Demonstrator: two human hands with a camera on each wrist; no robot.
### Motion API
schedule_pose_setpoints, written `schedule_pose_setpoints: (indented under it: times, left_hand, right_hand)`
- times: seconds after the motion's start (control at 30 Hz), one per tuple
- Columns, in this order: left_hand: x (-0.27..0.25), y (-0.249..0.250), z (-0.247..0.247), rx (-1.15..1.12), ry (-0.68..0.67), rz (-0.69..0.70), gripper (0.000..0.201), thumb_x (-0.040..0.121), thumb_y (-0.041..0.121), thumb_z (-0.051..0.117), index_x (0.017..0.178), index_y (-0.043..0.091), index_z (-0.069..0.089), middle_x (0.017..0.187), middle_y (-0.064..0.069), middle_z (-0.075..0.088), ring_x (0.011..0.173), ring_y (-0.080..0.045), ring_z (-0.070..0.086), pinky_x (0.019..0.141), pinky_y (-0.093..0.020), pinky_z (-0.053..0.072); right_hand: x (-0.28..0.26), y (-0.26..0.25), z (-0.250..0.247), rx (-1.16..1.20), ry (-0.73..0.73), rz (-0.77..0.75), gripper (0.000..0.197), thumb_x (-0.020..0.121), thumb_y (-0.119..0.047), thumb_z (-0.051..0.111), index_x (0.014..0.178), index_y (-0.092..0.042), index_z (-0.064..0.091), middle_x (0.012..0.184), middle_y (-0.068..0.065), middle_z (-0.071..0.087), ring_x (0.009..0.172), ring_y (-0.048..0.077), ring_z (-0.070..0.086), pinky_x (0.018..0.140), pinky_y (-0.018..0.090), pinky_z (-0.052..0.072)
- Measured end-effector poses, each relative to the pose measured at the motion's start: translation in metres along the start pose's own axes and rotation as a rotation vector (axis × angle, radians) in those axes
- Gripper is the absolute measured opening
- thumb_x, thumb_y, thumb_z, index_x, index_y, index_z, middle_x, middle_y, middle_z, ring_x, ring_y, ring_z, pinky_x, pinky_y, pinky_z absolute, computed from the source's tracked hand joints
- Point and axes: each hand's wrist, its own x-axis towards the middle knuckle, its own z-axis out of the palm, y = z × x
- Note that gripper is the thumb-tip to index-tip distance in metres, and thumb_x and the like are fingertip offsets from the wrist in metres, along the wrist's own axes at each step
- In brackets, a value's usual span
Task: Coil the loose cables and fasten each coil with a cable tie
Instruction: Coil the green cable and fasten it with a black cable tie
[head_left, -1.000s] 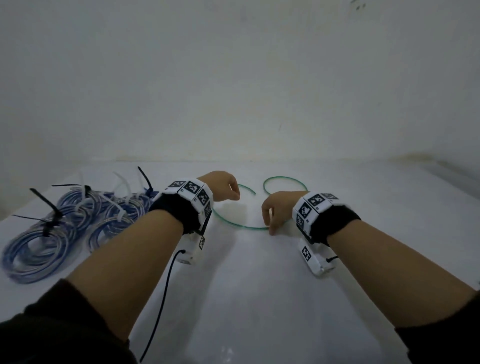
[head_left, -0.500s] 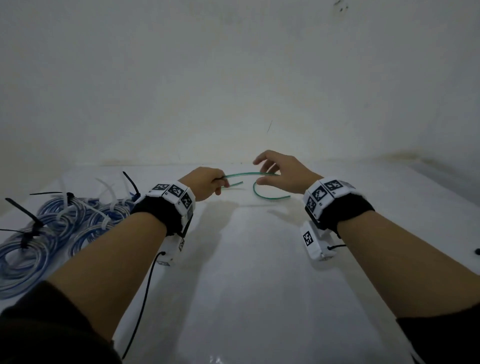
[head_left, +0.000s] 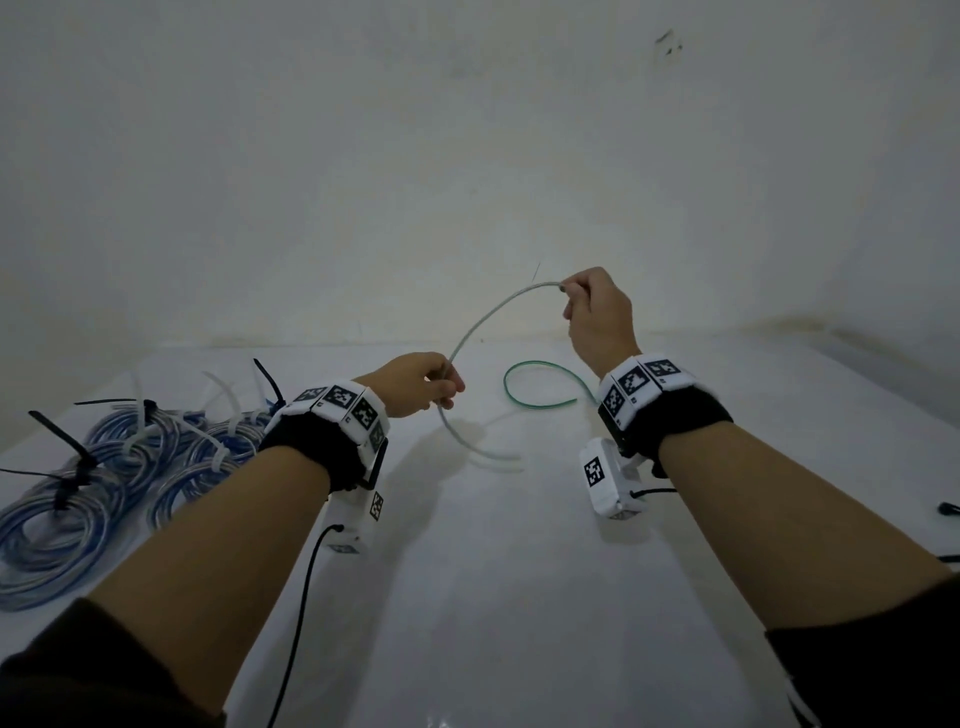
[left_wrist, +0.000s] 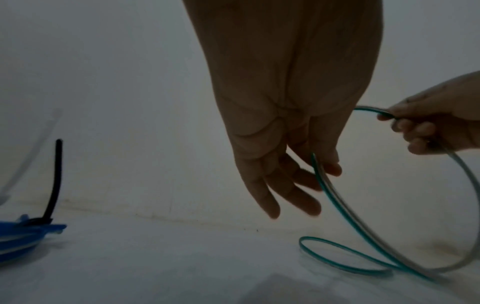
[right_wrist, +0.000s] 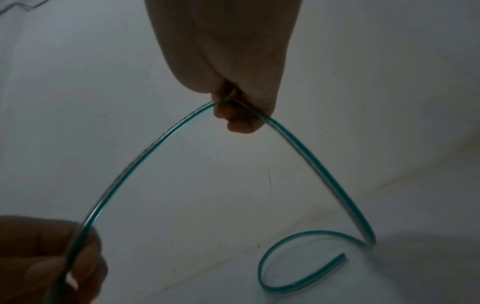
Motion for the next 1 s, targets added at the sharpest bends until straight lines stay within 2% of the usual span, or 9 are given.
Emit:
schedule_pose_setpoints:
  times: [0.13,0.33,0.43,0.5,0.6,0.7,0.83,0.93,1.0]
  left_hand:
    - [-0.006,0.001,-0.003,-0.239,-0.034,-0.076,0.016,0.098,0.018,0.042,0.088,0.015,0.054,0.09,-0.002,0.068,0.088,-0.018,0.068,0.083,-0.033,0.05]
    - [-0.007,0.016,-0.01,-0.527,0.272,0.062,0.022,0.1,0.02,0.038,0.096,0.013,0.059,0.067,-0.002,0.048,0.051,-0.011,0.057,0.065,-0.032,0.058]
    - [-0.003,0.025,-0.015,-0.718,0.331,0.063,0.028,0.099,0.012,0.033,0.102,0.006,0.06,0.066,0.001,0.035,0.049,-0.007,0.035,0.048,-0.016,0.037]
    - [-0.002,0.03,-0.019,-0.919,0.284,0.071,0.031,0.094,0.0,0.028,0.101,0.002,0.058,0.068,0.0,0.036,0.048,-0.006,0.036,0.046,-0.016,0.03]
    - [-0.005,0.03,-0.026,-1.0,0.221,0.153,0.032,0.096,-0.001,0.028,0.105,0.005,0.058,0.076,0.001,0.053,0.058,-0.006,0.051,0.051,-0.015,0.042]
    - [-0.011,0.031,-0.025,-0.863,0.189,0.17,0.024,0.1,0.016,0.037,0.101,0.013,0.06,0.071,0.004,0.062,0.055,-0.006,0.057,0.06,-0.021,0.055]
    - [-0.007,0.03,-0.026,-0.88,0.232,0.073,0.023,0.098,0.017,0.042,0.09,0.007,0.061,0.06,0.004,0.044,0.046,-0.005,0.037,0.05,-0.017,0.041]
    - [-0.006,0.033,-0.027,-1.119,0.151,0.182,0.032,0.093,-0.001,0.028,0.105,0.006,0.057,0.074,0.001,0.052,0.06,-0.007,0.044,0.056,-0.017,0.044]
    - [-0.006,0.034,-0.025,-1.05,0.187,0.275,0.035,0.097,-0.002,0.028,0.113,0.014,0.055,0.081,0.001,0.06,0.068,-0.008,0.053,0.066,-0.018,0.051]
  right_hand:
    - [0.002,0.005,-0.004,-0.04,0.054,0.102,0.021,0.098,-0.007,0.035,0.105,0.0,0.053,0.088,0.01,0.055,0.081,0.022,0.05,0.067,0.025,0.034]
    - [-0.008,0.006,-0.002,-0.219,-0.043,0.166,0.019,0.096,-0.001,0.034,0.108,-0.002,0.049,0.09,0.01,0.05,0.079,0.024,0.047,0.066,0.027,0.034]
    - [-0.01,0.011,0.001,-0.298,-0.143,0.171,0.017,0.094,-0.003,0.039,0.107,-0.002,0.05,0.09,0.014,0.05,0.077,0.027,0.047,0.064,0.029,0.033]
    - [-0.011,0.016,0.003,-0.345,-0.178,0.16,0.02,0.091,-0.001,0.04,0.107,-0.003,0.052,0.094,0.017,0.051,0.076,0.028,0.046,0.061,0.027,0.031]
    - [-0.01,0.023,0.003,-0.333,-0.123,0.188,0.017,0.091,0.0,0.045,0.101,-0.004,0.058,0.103,0.019,0.056,0.08,0.03,0.053,0.061,0.027,0.038]
    - [-0.006,0.027,0.001,-0.248,-0.018,0.261,0.009,0.089,-0.001,0.05,0.092,-0.004,0.058,0.1,0.022,0.061,0.087,0.037,0.062,0.075,0.043,0.053]
    - [-0.004,0.03,-0.001,-0.198,0.05,0.334,0.017,0.084,0.001,0.05,0.074,-0.013,0.052,0.093,0.019,0.065,0.084,0.037,0.064,0.075,0.05,0.055]
    - [-0.013,0.025,-0.004,-0.245,-0.04,0.307,0.016,0.083,-0.002,0.058,0.073,-0.013,0.06,0.089,0.013,0.067,0.081,0.031,0.063,0.077,0.042,0.055]
    - [-0.018,0.023,-0.003,-0.272,-0.166,0.253,0.008,0.082,-0.002,0.061,0.081,-0.008,0.067,0.089,0.014,0.068,0.079,0.027,0.061,0.08,0.039,0.053]
